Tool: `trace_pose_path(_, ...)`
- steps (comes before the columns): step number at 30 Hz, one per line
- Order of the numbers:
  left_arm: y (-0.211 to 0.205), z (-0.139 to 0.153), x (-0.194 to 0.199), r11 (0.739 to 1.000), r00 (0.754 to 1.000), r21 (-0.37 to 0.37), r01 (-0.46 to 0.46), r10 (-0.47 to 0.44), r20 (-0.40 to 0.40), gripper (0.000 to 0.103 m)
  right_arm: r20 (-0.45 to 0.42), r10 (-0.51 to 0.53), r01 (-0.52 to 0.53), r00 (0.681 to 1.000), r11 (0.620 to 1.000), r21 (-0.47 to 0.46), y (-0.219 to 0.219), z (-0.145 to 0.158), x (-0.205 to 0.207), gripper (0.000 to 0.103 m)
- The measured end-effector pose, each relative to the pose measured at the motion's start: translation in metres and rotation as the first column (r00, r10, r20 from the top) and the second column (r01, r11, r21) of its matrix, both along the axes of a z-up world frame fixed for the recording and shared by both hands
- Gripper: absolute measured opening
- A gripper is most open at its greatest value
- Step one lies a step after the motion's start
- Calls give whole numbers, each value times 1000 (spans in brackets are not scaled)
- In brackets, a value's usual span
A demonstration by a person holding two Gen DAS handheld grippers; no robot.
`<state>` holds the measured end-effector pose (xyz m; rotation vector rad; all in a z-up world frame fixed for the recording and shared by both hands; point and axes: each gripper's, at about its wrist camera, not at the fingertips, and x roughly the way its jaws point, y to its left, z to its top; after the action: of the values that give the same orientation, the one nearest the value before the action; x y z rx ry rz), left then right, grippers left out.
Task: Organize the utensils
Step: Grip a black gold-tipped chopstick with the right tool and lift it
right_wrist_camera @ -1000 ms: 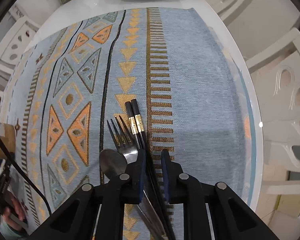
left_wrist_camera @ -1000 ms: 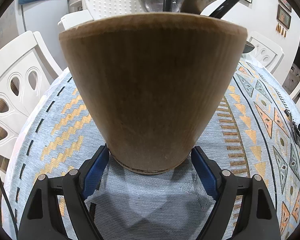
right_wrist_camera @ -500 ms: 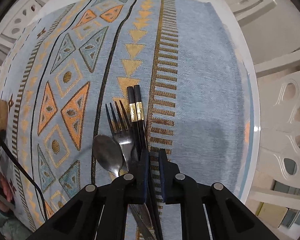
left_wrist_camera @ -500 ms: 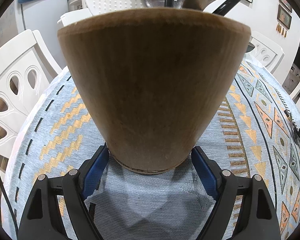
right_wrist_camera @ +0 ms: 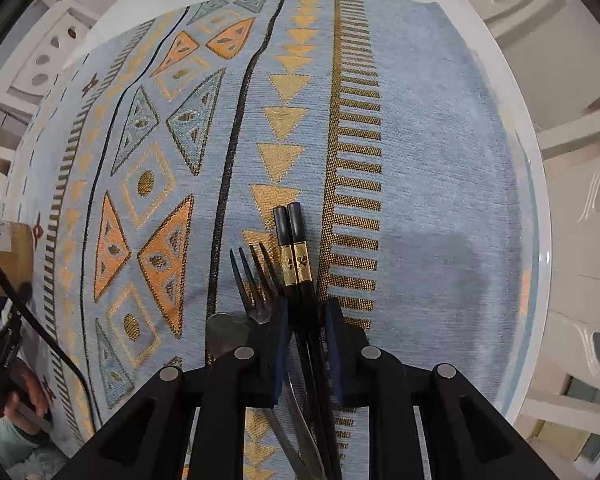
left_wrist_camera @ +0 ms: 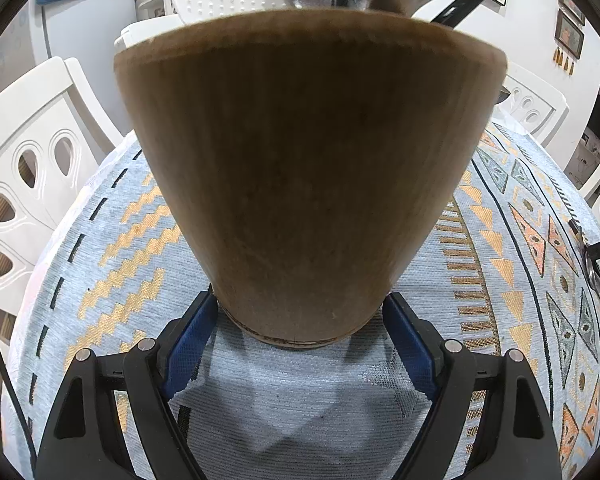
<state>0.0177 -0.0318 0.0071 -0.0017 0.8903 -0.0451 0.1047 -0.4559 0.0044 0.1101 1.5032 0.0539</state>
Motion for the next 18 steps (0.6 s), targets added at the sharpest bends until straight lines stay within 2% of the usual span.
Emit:
trace_pose_path(4, 0, 0, -1, 1000, 1000, 3, 0, 0, -2, 85, 18, -60, 59, 998, 996, 68, -7, 7, -1, 17)
trace_pose_path(10, 1, 0, -1, 1000, 1000, 7, 1, -1, -7, 85, 39, -29, 29, 999, 1000, 6, -15, 13, -4, 17)
trace_pose_path(16, -2, -1, 3, 1000, 1000, 8, 1, -1, -9, 85, 42, 57, -54, 997, 997, -55, 7, 1, -7, 17)
trace_pose_path(18, -2, -1, 3, 1000, 1000, 8, 1, -1, -9, 85, 42, 45, -44, 998, 998, -41, 4, 4, -8, 17)
